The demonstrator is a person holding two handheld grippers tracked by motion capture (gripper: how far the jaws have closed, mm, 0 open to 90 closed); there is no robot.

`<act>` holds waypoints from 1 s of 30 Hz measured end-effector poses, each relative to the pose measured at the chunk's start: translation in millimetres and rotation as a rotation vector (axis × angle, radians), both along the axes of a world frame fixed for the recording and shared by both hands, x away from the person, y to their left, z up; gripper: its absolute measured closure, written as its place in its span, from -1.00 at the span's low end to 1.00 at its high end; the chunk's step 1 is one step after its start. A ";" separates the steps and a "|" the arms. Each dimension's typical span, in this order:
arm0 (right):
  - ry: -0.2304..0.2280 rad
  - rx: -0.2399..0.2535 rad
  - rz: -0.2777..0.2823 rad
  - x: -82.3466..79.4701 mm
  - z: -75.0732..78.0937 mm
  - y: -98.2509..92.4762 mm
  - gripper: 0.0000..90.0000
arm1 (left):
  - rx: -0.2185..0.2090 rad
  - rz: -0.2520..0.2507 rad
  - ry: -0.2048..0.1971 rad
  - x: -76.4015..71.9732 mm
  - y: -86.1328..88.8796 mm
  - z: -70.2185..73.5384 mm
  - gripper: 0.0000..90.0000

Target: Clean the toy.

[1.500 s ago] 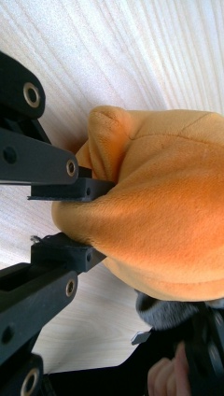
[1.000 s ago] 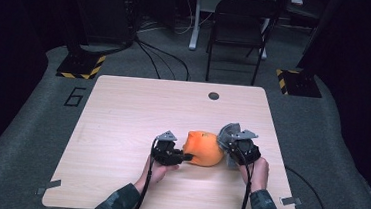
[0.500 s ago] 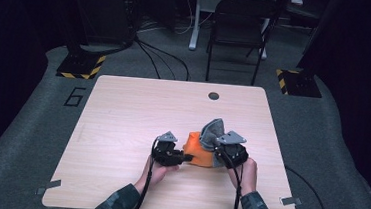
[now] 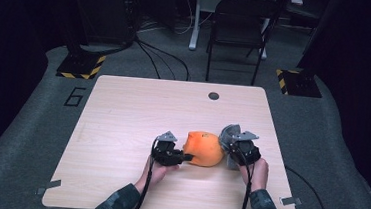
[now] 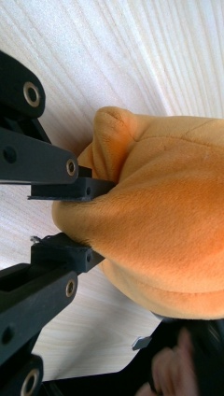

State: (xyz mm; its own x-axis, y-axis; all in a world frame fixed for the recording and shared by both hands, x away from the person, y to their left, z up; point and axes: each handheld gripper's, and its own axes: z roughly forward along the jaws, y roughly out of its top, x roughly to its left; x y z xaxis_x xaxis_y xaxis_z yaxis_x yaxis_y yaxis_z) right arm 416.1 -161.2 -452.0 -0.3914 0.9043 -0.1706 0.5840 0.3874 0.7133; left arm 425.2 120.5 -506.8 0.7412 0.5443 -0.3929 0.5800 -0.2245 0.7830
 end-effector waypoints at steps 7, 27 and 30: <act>-0.085 0.053 0.146 -21.3 30.7 33.1 0.54 | 0.004 0.003 0.003 0.2 0.1 -0.5 0.64; -0.017 0.028 0.150 -7.2 2.3 29.7 0.58 | 0.134 -0.063 -0.181 1.5 3.7 8.8 -0.47; -0.018 0.023 0.151 -7.1 2.2 30.1 0.58 | 0.188 -0.071 -0.247 1.2 5.8 10.5 -0.61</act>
State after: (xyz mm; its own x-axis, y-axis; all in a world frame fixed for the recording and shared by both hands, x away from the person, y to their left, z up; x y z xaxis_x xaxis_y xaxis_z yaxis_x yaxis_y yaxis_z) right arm 409.0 -131.1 -449.8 -0.5200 0.8394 -0.1583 0.5076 0.4527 0.7331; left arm 426.4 126.3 -496.3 0.8402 0.5341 -0.0937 0.3551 -0.4114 0.8395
